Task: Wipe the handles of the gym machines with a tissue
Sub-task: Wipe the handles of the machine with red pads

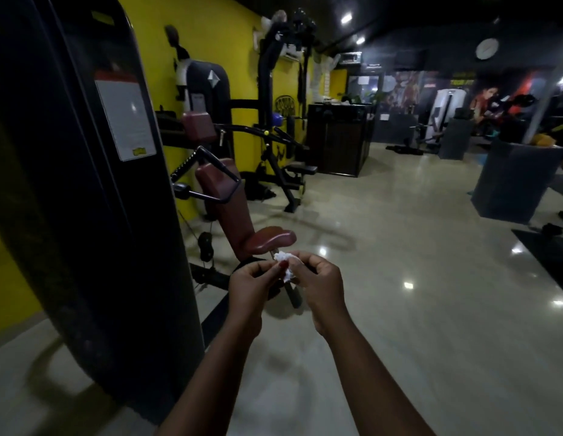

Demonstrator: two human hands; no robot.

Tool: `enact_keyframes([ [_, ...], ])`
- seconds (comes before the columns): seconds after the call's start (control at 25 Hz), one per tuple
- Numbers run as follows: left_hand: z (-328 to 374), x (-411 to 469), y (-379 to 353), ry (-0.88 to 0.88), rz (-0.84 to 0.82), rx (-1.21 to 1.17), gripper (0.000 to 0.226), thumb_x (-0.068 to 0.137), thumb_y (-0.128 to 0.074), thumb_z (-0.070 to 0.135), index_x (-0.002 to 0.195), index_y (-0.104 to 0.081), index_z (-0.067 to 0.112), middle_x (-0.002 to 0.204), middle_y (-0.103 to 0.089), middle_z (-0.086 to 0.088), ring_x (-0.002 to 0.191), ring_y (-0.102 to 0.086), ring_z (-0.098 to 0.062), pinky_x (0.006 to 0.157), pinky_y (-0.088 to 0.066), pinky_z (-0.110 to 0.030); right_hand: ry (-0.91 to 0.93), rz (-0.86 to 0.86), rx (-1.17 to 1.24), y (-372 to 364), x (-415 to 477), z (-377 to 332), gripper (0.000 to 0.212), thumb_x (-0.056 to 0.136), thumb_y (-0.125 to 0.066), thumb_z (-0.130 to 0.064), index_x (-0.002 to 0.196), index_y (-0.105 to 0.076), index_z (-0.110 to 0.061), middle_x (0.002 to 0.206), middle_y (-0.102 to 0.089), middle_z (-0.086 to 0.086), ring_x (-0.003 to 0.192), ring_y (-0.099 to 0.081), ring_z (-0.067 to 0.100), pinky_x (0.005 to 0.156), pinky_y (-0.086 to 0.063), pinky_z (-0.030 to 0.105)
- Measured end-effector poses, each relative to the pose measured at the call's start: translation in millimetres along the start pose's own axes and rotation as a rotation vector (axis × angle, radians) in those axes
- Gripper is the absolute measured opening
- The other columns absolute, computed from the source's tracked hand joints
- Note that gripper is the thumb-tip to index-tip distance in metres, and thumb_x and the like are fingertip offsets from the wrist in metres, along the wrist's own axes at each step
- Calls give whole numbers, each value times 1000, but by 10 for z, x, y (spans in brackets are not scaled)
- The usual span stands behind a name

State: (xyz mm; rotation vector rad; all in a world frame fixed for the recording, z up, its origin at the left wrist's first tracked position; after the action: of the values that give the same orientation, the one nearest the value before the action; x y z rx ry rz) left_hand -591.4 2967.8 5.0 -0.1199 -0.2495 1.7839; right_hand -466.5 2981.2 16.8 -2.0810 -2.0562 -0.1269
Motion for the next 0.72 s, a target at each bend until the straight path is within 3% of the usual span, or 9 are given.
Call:
enact_keyframes([
  [0.12,-111,612,59,-7,64,-2,30,72,-80,33,89,-75,8,91,-71,-24,93,-66,-44,83,-51,-50,-26,-78,51,-162,625,236,13,85,-71,-24,96,-76,-19,88,-76,1,86,-72,17,81,-58,35],
  [0.24,-116,1266,101,-48,162,27,19,81,-75,22,89,-73,5,85,-74,-16,83,-69,-32,72,-55,-37,-32,-140,81,-411,1360,483,15,87,-69,-22,100,-75,-17,92,-75,3,90,-72,20,84,-57,45],
  [0.4,73,2250,206,-44,241,-7,14,84,-72,14,90,-71,1,74,-72,-10,61,-68,-13,51,-50,-19,-47,-218,108,-874,2416,567,13,87,-70,-19,99,-74,-14,91,-75,6,91,-72,21,84,-58,42],
  [0.52,214,2959,395,-51,304,23,19,85,-71,14,95,-70,-2,79,-71,-12,65,-67,-15,55,-51,-22,-66,-287,155,-1279,3094,626,9,88,-68,-14,94,-74,-13,91,-75,10,90,-71,25,80,-58,38],
  [0.6,250,3254,526,-53,343,46,18,85,-71,16,94,-71,1,82,-72,-13,71,-65,-20,62,-51,-28,-77,-324,174,-1506,3389,706,8,86,-71,-17,91,-75,-14,90,-75,11,90,-71,29,82,-56,43],
  [0.72,207,3617,794,-36,430,44,15,84,-72,18,93,-71,5,82,-72,-12,68,-65,-20,54,-51,-23,-107,-417,188,-1889,3761,905,12,83,-74,-22,92,-76,-14,90,-74,13,91,-70,30,77,-58,38],
])
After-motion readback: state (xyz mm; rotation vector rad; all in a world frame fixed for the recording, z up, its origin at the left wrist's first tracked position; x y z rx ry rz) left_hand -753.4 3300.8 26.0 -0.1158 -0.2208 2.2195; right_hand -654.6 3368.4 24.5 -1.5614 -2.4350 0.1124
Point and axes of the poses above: each hand's wrist, its own x-axis towards the middle knuckle, its own y-axis out of the back of the hand, z = x × y, the point moved 3 cm from there along x, towards the middle knuckle
